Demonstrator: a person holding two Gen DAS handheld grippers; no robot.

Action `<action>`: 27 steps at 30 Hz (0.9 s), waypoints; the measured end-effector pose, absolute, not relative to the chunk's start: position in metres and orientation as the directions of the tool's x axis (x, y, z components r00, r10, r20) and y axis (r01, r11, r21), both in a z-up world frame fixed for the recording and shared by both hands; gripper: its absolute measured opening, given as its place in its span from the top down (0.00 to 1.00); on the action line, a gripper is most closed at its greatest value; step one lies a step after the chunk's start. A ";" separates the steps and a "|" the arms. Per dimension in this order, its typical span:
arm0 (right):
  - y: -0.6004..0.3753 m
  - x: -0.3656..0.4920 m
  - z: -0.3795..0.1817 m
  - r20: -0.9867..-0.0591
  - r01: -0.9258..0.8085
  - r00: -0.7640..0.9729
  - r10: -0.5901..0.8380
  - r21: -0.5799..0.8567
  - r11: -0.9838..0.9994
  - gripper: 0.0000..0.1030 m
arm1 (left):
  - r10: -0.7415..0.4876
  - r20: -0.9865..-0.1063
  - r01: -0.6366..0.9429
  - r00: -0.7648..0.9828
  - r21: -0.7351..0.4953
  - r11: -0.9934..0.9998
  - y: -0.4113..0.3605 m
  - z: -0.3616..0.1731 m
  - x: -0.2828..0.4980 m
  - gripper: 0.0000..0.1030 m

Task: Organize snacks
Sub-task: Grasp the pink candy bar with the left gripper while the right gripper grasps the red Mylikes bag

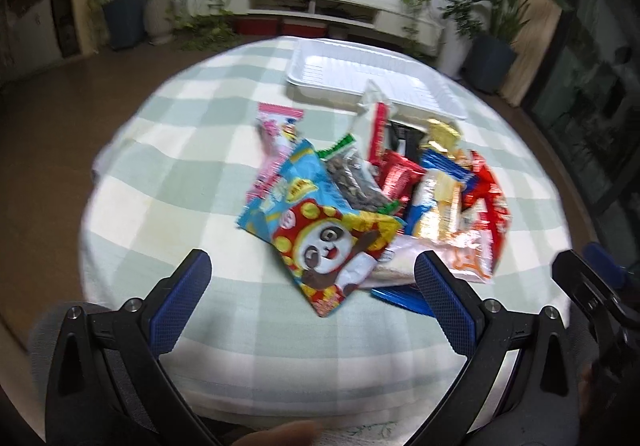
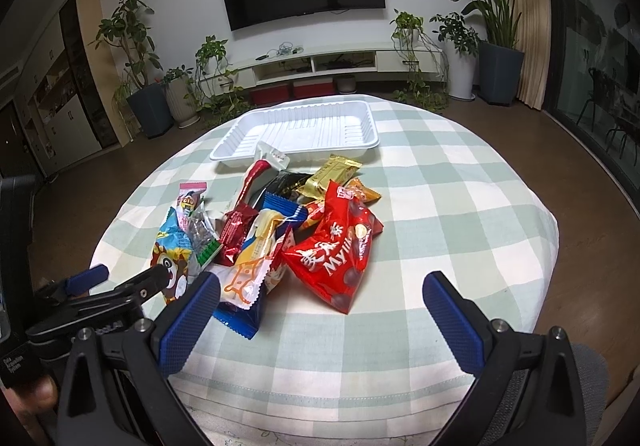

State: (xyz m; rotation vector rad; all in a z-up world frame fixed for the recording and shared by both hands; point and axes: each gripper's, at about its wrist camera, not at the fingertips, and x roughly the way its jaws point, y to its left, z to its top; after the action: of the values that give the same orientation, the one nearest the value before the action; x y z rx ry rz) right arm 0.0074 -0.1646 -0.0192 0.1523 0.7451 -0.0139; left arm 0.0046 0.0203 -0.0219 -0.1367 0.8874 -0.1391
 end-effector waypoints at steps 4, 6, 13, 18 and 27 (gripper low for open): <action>-0.167 0.006 -0.022 -0.677 0.073 0.734 0.052 0.154 0.985 0.00 | -0.239 -0.757 0.122 0.608 -0.208 0.970 0.028 -0.034 -0.002 0.00; -0.169 0.006 -0.021 -0.677 0.072 0.733 0.063 0.169 0.983 0.00 | -0.204 -0.770 0.136 0.604 -0.152 0.979 0.025 -0.036 -0.008 0.00; -0.177 0.005 -0.017 -0.665 0.073 0.739 0.105 0.233 0.970 0.00 | -0.173 -0.829 0.058 0.532 -0.168 0.984 0.044 -0.043 0.011 0.00; -0.192 0.012 -0.021 -0.668 0.070 0.729 0.152 0.293 0.954 0.02 | -0.167 -0.825 0.022 0.539 -0.185 0.983 0.060 -0.030 0.037 0.00; -0.202 0.019 -0.026 -0.679 0.044 0.708 0.193 0.315 0.948 0.12 | -0.172 -0.847 0.053 0.502 -0.168 0.984 0.080 -0.008 0.122 0.09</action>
State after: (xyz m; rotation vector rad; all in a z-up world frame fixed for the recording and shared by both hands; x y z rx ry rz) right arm 0.0185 -0.2016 -0.0260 0.3209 0.7833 0.0843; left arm 0.1222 0.0804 -0.0078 -0.1258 1.0365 -0.1361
